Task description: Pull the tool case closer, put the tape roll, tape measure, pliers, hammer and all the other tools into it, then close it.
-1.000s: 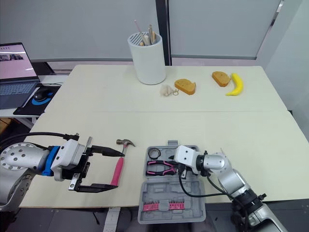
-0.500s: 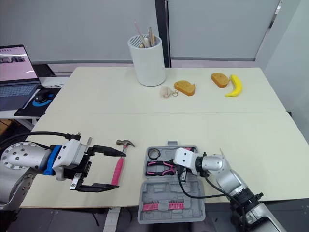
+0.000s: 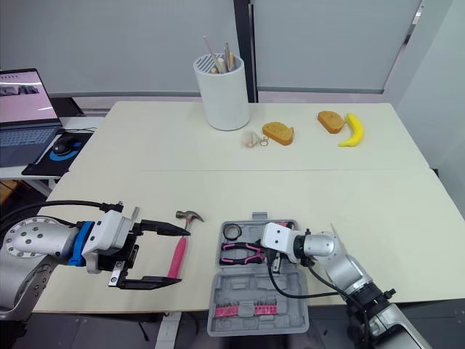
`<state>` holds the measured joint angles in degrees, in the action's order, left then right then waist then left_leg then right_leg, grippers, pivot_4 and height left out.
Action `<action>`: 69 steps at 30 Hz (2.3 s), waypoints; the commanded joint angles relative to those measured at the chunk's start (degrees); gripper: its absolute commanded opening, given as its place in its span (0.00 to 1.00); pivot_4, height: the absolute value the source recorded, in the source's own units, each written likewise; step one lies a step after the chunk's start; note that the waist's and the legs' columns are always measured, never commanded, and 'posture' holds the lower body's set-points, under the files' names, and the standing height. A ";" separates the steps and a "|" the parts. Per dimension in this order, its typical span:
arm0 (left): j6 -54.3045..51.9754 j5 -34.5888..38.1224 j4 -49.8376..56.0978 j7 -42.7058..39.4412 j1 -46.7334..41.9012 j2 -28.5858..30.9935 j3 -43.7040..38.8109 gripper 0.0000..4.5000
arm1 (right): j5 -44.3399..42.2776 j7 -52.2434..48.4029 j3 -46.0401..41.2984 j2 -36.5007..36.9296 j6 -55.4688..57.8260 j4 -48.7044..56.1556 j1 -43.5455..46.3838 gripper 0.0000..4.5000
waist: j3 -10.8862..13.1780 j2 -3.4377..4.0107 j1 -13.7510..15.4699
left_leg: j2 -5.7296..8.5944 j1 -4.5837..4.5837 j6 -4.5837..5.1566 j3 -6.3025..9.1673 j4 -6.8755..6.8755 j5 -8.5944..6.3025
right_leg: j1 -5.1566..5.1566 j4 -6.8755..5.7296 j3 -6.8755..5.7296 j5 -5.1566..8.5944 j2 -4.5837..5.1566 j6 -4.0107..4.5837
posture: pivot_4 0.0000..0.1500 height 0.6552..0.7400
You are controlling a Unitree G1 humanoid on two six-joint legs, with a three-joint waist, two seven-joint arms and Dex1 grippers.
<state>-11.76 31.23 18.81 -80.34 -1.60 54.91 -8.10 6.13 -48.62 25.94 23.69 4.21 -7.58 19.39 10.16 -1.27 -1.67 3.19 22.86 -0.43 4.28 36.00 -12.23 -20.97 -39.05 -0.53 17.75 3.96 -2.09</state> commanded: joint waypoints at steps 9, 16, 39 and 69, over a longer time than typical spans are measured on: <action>-6.88 2.62 -2.90 2.13 0.14 2.85 -5.80 1.00 | -18.29 -13.02 -14.87 13.33 13.81 20.33 -2.68 0.24 | 0.11 0.03 0.15 | 0.01 0.19 0.01 0.02 0.00 -0.01 | -0.14 0.02 -0.02 0.00 0.03 0.00 | 1.00 1.00; -11.50 2.40 -12.39 3.57 2.19 6.83 -16.33 1.00 | -30.44 -19.59 -34.47 30.46 24.90 24.74 -8.41 0.63 | 0.18 0.03 0.33 | -0.03 0.23 0.01 -0.03 -0.04 -0.02 | -0.11 0.06 -0.04 0.03 0.08 0.03 | 1.00 1.00; -1.07 -7.36 -41.62 -2.02 4.51 14.83 -26.44 1.00 | -27.72 -25.71 -49.41 42.74 18.05 10.05 -20.63 0.99 | 0.19 0.04 0.35 | -0.16 0.69 0.00 -0.25 -0.05 -0.03 | -0.45 0.10 -0.01 0.06 0.20 0.10 | 1.00 1.00; -1.63 -16.94 -1.66 14.34 6.57 -2.41 5.23 0.00 | -10.46 -13.47 -17.11 30.73 11.62 25.53 -14.99 0.10 | 0.18 0.02 0.55 | -0.05 0.88 -0.01 -0.16 0.07 -0.03 | -0.49 0.06 -0.03 -0.01 0.13 0.01 | 1.00 1.00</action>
<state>-14.57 15.76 15.58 -67.06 4.95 52.65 -3.83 -5.47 -62.90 8.29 54.86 16.86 17.12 3.65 10.34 -1.25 -1.12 3.14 23.73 -0.44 4.12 36.08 -12.26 -21.44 -38.98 -0.56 17.74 4.09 -2.08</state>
